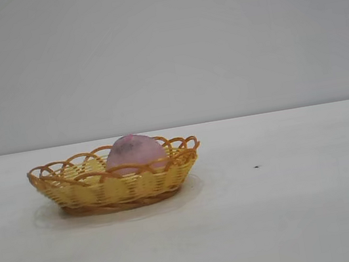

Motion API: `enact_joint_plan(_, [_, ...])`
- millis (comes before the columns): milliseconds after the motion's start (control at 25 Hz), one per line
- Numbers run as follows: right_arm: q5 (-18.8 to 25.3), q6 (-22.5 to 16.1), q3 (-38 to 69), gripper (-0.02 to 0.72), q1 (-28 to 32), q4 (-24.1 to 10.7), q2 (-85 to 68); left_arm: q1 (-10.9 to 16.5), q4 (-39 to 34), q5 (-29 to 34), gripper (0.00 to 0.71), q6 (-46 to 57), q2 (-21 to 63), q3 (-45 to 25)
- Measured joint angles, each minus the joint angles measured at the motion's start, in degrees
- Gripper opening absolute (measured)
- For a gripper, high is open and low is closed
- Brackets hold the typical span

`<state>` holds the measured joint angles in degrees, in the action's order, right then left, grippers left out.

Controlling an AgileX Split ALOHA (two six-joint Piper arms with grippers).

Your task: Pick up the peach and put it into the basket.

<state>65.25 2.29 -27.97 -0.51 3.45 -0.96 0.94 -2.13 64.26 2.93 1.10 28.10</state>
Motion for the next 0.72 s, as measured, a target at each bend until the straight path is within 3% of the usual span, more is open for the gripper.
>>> enact_joint_plan(440, [0.00, 0.00, 0.00, 0.376, 0.00, 0.00, 0.00, 0.00, 0.00, 0.00, 0.320, 0.00, 0.00, 0.00])
enact_joint_plan(480, [0.00, 0.00, 0.00, 0.327, 0.00, 0.00, 0.00, 0.00, 0.00, 0.00, 0.320, 0.00, 0.00, 0.00])
enact_joint_plan(600, [0.00, 0.00, 0.00, 0.323, 0.00, 0.00, 0.00, 0.00, 0.00, 0.00, 0.320, 0.00, 0.00, 0.00])
enact_joint_plan(640, [0.00, 0.00, 0.00, 0.272, 0.00, 0.00, 0.00, 0.00, 0.00, 0.00, 0.320, 0.00, 0.00, 0.00])
enact_joint_plan(720, [0.00, 0.00, 0.00, 0.268, 0.00, 0.00, 0.00, 0.00, 0.00, 0.00, 0.320, 0.00, 0.00, 0.00])
